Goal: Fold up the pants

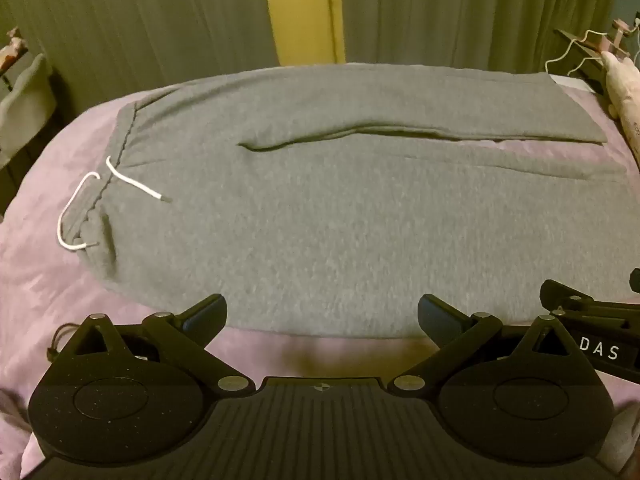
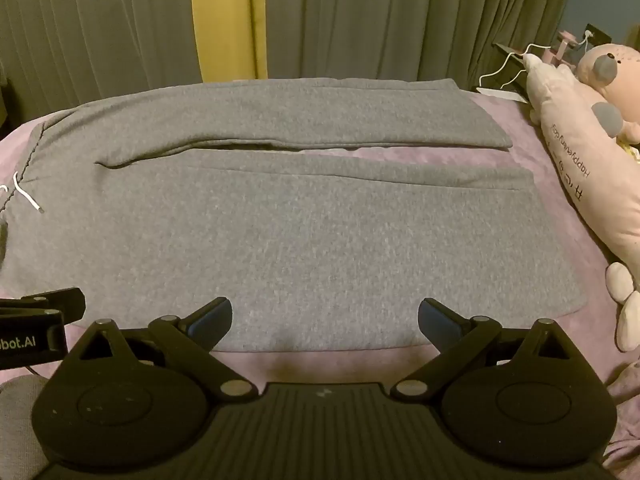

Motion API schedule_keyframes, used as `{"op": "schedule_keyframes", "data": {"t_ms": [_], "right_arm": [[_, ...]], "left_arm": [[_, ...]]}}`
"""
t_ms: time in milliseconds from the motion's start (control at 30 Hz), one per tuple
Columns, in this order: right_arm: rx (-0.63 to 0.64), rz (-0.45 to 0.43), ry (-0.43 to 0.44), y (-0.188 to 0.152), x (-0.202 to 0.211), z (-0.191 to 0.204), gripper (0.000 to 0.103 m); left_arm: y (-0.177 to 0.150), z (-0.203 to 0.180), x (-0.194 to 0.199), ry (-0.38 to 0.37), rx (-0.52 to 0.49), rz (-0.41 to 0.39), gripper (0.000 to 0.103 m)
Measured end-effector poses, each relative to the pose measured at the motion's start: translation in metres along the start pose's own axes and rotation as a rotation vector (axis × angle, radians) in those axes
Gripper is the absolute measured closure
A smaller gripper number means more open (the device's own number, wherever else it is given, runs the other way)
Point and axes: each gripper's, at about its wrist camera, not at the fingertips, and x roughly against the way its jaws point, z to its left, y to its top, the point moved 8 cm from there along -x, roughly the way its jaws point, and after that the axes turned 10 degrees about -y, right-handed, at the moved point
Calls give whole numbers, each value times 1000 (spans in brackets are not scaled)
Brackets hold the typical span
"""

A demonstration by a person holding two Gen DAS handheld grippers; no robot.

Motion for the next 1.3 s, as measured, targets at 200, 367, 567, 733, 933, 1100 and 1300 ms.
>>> {"op": "schedule_keyframes", "data": {"t_ms": [200,367,567,733,933,1100,1300], "right_arm": [[-2,-5,-1,1,0,0,3],[4,-8,-7,-3,2,3,3],[9,-5,-2,0,0,0,3],[8,-7,2,0,-1,0,3],[8,-7,2,0,-1,0,3],[4,-5,-3,0,-1,2,3],[2,-4,-2,0,-1,1,3]], "left_arm": [[0,0,0,-4,3,1,0],[-1,-1,0,-4,3,3,0],[0,-1,-2,-6,6,9,0],[0,-1,-2,-6,7,8,0],[-1,0,-3,-9,9,10,0],[-1,1,-4,-8,7,17,0],[0,1,-4,-9,8,19,0]]}}
